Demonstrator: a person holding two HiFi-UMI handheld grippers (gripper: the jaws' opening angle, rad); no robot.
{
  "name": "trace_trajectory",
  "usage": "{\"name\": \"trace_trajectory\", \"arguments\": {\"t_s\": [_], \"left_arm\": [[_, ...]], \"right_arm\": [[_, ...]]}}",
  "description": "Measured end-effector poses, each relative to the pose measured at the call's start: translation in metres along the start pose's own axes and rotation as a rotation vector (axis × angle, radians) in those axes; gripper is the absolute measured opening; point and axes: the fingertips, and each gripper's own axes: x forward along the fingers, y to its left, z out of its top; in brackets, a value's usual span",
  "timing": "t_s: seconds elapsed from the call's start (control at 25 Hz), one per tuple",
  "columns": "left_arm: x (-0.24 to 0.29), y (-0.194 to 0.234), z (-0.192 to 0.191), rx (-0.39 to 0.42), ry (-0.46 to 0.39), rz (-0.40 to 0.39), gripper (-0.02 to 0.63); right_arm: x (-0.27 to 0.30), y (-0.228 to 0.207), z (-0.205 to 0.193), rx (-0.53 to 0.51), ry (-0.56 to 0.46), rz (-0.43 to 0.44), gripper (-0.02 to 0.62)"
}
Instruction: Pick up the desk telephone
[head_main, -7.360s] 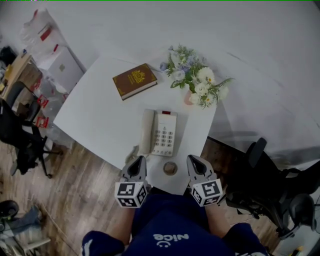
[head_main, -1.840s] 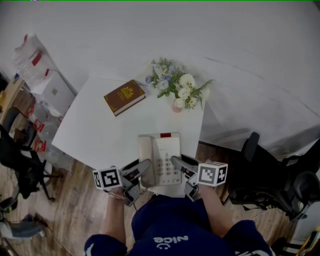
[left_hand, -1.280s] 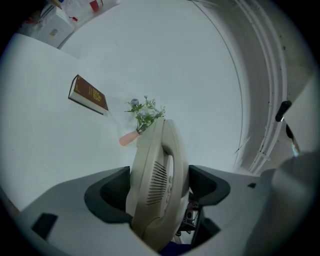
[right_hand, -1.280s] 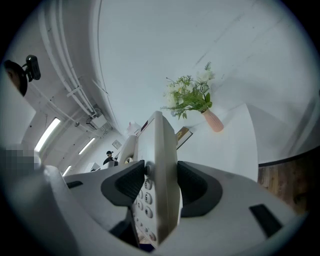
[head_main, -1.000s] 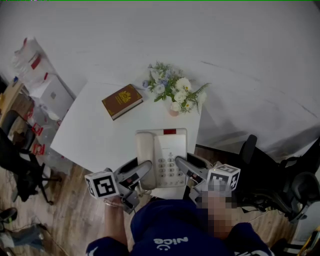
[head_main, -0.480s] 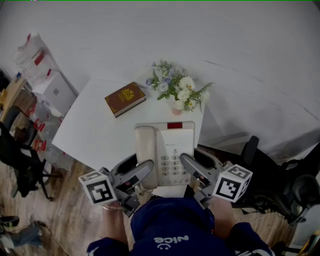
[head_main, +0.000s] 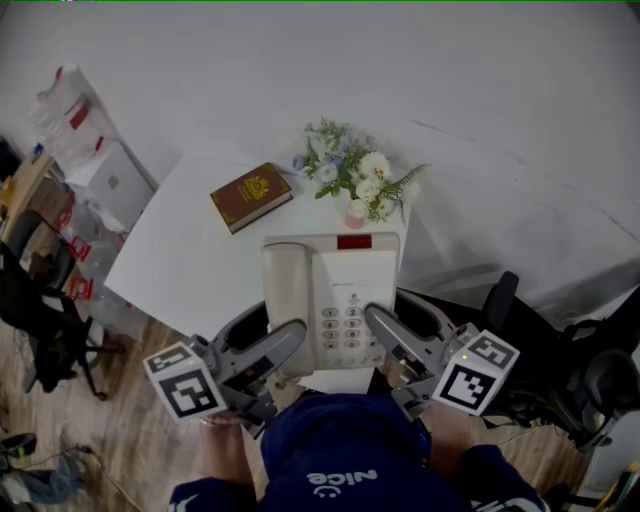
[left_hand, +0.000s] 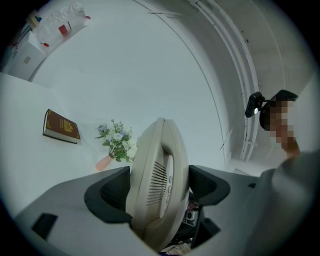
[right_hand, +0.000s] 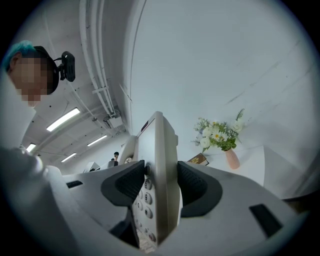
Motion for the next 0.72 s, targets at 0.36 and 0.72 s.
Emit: {"name": "trace_trajectory", "arguments": {"t_s": [0.36,0.72], "left_arm": [[0.0002,-0.0063,0.0046,0.022,-0.002,-0.004,0.377],[-0.0002,-0.0012,0.0013,0.004,-0.008,0.009,0.377]], "right_arm": [[-0.0019,0.0040,0.0068,-0.010,-0.013,0.007,0.222],[0.0011,0.0005,0.0039,-0.015,-0.003,0.006,0.222]]}}
